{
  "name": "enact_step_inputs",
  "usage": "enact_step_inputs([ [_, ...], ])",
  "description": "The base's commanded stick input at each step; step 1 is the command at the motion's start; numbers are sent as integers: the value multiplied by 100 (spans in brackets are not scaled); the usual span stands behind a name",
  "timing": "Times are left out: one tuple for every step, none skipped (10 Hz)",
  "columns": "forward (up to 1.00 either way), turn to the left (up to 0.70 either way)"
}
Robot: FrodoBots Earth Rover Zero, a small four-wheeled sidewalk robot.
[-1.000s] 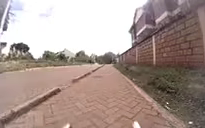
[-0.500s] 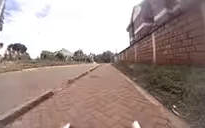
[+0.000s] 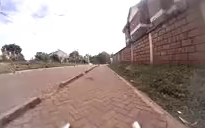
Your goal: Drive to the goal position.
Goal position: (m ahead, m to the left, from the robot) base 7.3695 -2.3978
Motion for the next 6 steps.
enact_step_inputs([
  [50, 0],
  [50, 0],
  [50, 0],
  [50, 0],
  [50, 0],
  [50, 0],
])
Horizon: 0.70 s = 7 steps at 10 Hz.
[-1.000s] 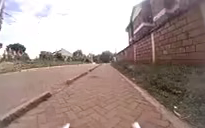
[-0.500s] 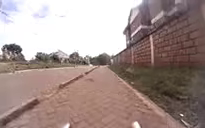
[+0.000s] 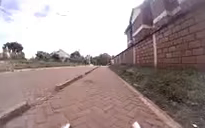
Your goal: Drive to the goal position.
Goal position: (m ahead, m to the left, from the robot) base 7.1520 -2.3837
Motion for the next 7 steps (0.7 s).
enact_step_inputs([
  [50, 0],
  [50, -50],
  [50, -50],
  [50, -36],
  [50, -8],
  [50, 0],
  [50, 0],
])
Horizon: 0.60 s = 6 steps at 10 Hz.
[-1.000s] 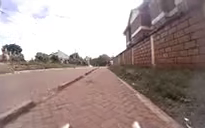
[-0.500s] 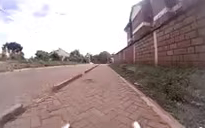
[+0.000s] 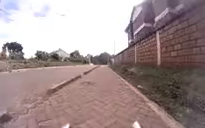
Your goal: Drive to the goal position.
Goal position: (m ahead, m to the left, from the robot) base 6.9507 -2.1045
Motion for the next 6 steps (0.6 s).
enact_step_inputs([
  [50, 0],
  [50, 0],
  [50, 0],
  [50, 0],
  [50, 0],
  [50, 0],
])
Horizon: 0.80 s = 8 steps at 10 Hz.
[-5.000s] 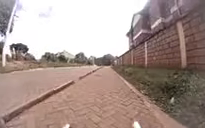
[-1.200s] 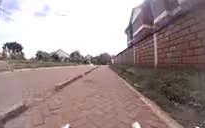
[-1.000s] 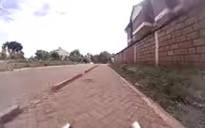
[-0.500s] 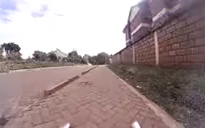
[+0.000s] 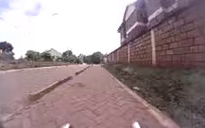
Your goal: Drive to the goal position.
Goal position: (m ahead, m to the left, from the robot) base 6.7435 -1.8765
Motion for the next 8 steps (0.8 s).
enact_step_inputs([
  [50, 0],
  [50, 0],
  [50, 0],
  [50, 0],
  [50, 0],
  [50, 0],
  [50, 0],
  [50, 0],
])
